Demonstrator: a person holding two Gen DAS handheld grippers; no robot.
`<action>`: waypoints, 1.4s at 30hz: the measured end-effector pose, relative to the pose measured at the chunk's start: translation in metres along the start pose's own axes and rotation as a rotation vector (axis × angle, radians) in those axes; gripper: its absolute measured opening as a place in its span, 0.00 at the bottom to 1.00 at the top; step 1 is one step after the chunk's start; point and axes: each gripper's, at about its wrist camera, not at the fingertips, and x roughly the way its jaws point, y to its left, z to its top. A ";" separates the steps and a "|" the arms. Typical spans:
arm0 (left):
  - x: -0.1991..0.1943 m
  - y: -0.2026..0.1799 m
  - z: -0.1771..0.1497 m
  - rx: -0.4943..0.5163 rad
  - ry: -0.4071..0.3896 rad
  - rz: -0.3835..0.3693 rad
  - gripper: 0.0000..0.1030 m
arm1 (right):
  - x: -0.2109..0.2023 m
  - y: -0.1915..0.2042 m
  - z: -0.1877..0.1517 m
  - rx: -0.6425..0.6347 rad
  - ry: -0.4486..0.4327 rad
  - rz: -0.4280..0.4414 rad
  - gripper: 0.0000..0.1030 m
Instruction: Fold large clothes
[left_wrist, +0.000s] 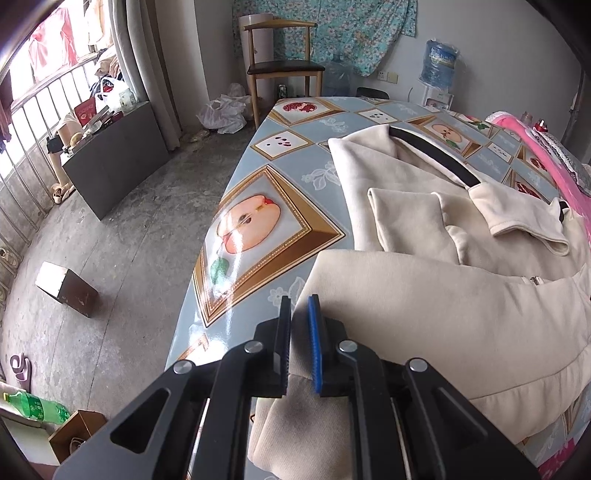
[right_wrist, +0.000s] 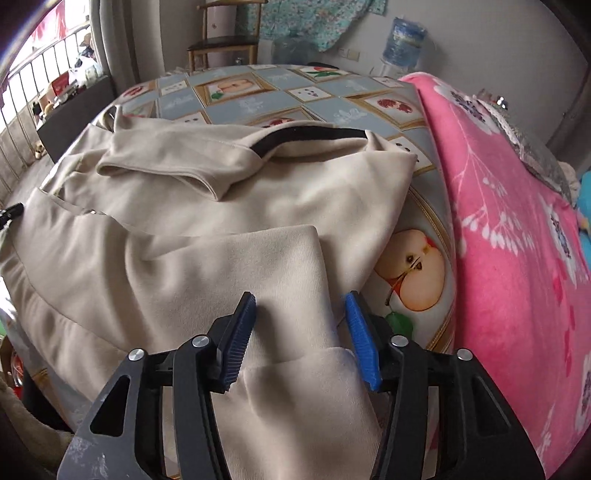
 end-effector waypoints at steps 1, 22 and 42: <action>0.000 0.000 0.000 0.001 -0.002 0.001 0.09 | 0.000 0.000 0.000 -0.002 -0.006 -0.024 0.23; 0.000 0.003 0.001 0.018 -0.004 0.010 0.08 | -0.042 -0.019 0.016 0.290 -0.149 0.088 0.33; -0.004 0.007 0.005 -0.009 -0.040 -0.070 0.06 | 0.010 0.065 0.033 0.156 -0.001 0.153 0.03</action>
